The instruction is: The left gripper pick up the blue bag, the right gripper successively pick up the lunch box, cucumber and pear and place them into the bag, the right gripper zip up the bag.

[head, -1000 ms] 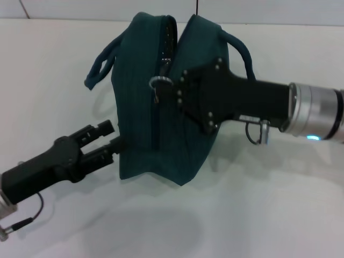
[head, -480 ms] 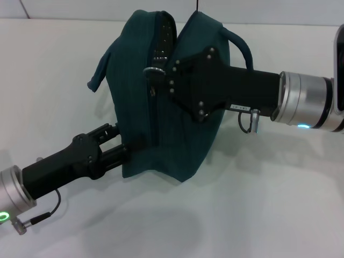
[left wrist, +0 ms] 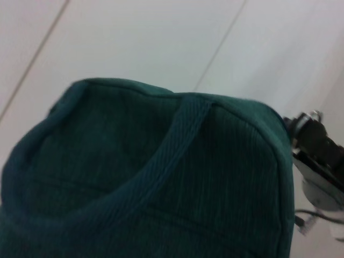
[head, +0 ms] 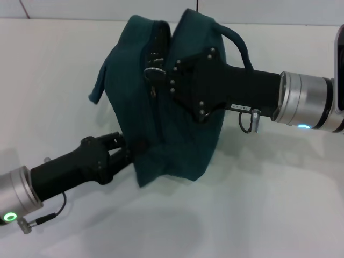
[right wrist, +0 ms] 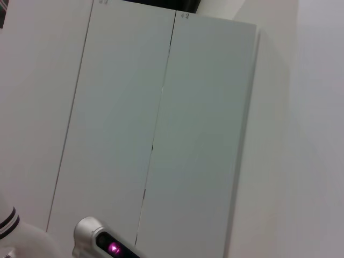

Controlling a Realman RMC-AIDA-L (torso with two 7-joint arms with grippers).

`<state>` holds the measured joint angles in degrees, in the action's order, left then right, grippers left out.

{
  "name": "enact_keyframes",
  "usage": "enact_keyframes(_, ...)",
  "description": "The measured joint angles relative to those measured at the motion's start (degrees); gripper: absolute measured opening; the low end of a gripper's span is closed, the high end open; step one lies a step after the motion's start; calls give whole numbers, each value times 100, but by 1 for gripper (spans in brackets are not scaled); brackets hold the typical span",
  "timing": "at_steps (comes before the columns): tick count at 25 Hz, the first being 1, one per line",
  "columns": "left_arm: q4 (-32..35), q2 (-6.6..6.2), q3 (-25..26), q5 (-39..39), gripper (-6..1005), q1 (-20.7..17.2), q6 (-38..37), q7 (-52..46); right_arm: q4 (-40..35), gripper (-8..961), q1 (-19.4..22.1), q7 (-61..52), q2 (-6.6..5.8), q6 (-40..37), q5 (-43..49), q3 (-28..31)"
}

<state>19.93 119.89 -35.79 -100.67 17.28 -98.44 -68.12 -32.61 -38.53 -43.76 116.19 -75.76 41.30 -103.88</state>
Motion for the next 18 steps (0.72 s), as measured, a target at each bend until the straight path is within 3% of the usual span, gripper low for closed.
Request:
enact_keyframes(6, -58, -4, -416, -24, 223, 69, 124, 275, -14, 11, 29, 149, 0, -1, -244, 3)
enact_keyframes(12, -86, -11, -735, -40, 165, 89, 299, 370, 17, 11, 44, 242, 0, 31, -478, 27)
enact_keyframes(18, -44, -37, -731, -35, 103, -52, 293, 421, 114, 11, 53, 270, 0, 230, -639, 63)
